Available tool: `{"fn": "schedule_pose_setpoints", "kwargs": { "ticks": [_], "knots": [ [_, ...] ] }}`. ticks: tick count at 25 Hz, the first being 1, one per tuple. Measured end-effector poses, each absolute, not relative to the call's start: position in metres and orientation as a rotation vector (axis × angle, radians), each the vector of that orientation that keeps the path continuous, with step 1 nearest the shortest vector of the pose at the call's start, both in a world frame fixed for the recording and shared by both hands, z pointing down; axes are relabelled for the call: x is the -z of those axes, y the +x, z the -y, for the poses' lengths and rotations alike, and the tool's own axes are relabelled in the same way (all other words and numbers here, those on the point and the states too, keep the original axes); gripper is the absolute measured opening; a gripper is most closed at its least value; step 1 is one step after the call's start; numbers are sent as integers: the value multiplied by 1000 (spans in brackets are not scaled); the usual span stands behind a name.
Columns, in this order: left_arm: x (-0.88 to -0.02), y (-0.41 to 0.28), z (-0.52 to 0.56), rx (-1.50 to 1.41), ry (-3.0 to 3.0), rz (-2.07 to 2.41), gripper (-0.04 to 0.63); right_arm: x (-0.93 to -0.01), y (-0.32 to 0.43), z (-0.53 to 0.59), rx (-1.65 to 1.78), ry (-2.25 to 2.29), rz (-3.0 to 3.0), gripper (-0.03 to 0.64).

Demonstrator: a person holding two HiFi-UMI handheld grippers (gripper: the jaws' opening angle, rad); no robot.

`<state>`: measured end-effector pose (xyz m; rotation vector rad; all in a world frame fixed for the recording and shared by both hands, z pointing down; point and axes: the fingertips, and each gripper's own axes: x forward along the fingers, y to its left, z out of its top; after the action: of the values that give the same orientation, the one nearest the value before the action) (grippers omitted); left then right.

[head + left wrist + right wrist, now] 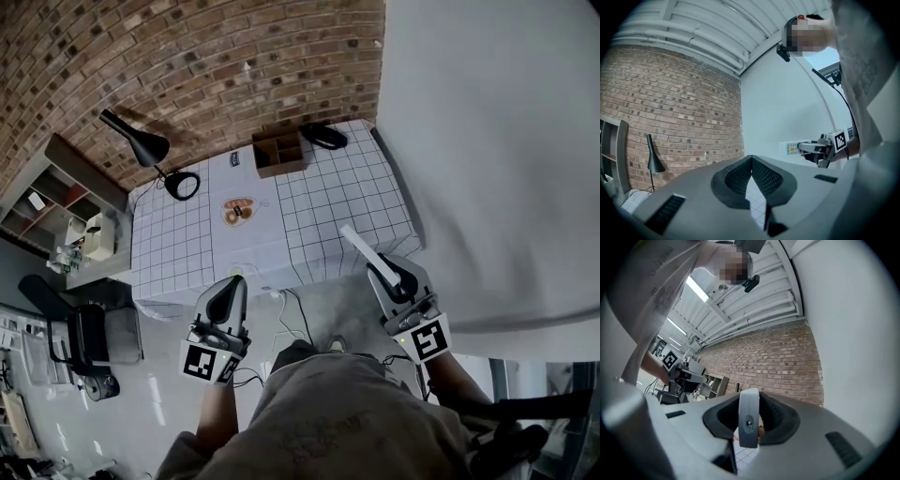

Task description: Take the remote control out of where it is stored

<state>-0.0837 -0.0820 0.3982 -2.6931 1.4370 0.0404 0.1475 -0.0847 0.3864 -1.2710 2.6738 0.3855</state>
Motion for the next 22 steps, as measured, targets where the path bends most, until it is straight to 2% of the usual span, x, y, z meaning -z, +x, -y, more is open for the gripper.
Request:
{"fn": "schedule_pose_setpoints", "kwargs": {
  "ticks": [17, 22],
  "knots": [
    [-394, -108, 76, -94, -2743, -1338, 5, -359, 107, 74, -480, -1263, -2641, 87],
    [-385, -127, 74, -142, -2771, -1314, 5, -356, 75, 70, -380, -1258, -2675, 87]
  ]
}}
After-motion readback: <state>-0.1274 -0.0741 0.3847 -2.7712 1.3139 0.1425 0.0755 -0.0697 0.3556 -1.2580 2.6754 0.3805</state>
